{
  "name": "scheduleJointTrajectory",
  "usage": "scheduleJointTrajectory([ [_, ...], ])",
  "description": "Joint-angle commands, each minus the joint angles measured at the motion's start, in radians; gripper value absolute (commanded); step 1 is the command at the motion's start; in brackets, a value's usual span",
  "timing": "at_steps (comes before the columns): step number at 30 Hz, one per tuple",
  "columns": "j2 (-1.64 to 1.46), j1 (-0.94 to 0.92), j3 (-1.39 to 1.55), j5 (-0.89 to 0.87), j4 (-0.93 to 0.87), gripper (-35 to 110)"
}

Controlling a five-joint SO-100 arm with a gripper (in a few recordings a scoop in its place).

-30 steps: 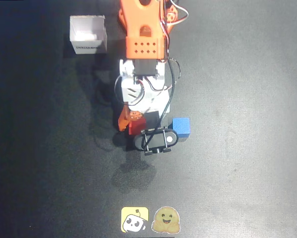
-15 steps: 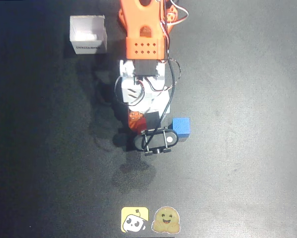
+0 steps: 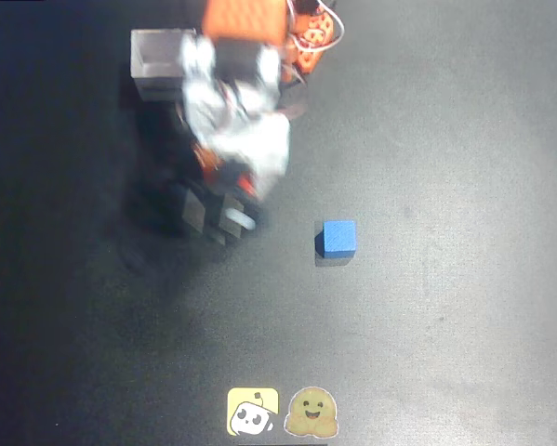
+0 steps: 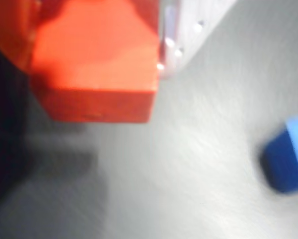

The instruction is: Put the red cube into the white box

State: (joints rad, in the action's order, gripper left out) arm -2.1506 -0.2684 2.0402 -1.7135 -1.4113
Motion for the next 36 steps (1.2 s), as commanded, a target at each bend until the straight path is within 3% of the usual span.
scheduleJointTrajectory([
  [1,-0.101,-0.155,-0.041,-0.048,-0.123,0],
  [10,-0.173,-0.545,-0.043,-0.034,-0.258,0],
  [20,-0.196,-0.856,-0.023,0.104,-0.325,0],
  [32,-0.198,-0.965,0.031,0.173,-0.307,1],
  [36,-0.199,-0.965,0.035,0.196,-0.302,17],
])
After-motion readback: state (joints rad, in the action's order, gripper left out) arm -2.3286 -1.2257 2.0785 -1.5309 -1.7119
